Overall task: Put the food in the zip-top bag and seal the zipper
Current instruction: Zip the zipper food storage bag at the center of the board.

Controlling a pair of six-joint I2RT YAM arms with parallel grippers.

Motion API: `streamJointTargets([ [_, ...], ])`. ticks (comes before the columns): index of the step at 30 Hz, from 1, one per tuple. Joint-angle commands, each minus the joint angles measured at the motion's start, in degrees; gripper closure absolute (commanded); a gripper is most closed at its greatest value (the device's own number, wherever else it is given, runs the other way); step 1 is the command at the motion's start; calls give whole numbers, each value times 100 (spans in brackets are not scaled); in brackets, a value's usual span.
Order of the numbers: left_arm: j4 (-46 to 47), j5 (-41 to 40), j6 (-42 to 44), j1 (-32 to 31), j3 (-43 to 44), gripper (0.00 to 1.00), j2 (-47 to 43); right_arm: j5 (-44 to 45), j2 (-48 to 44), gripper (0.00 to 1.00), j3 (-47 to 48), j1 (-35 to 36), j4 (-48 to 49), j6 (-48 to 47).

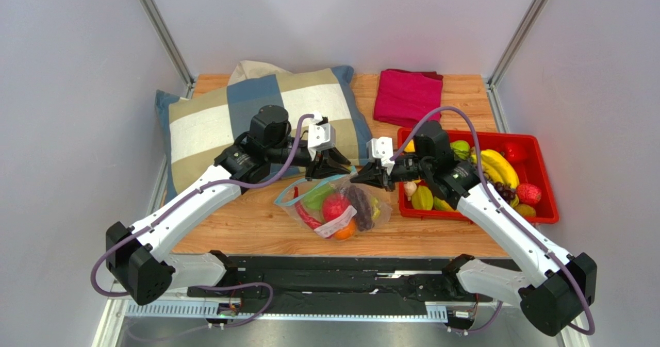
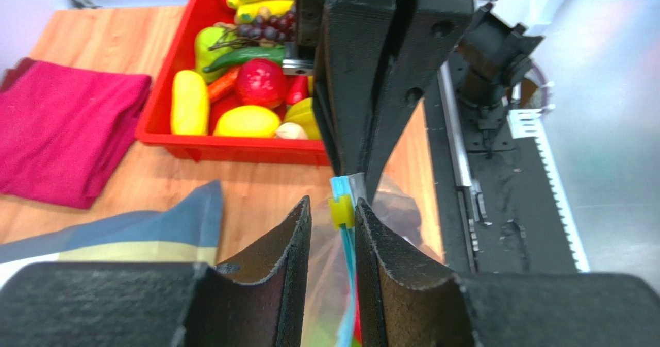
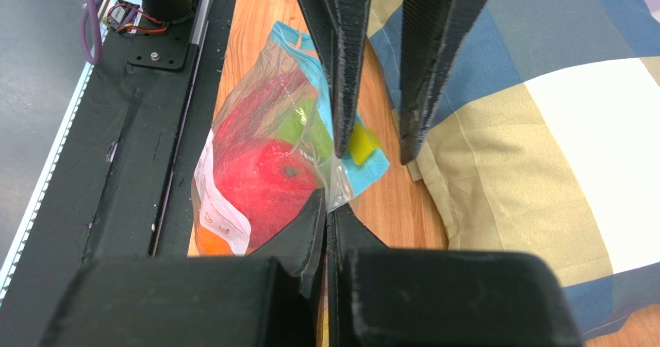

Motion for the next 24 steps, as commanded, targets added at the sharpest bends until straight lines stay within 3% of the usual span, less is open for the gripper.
streamJointTargets([
  [1,217,551,-336,-20,198,68,-27,21,-164,100,54,36,289,-155],
  [8,-205,535,-354,-28,383,73,131,91,-128,100,63,27,298,-182],
  [9,-257,535,-362,-29,383,82,131,109,-120,100,81,36,307,-182],
  [13,-354,482,-292,-29,356,100,96,179,-137,100,81,36,324,-138],
  [24,-759,95,-20,129,75,100,-54,311,-374,100,11,27,342,-50],
])
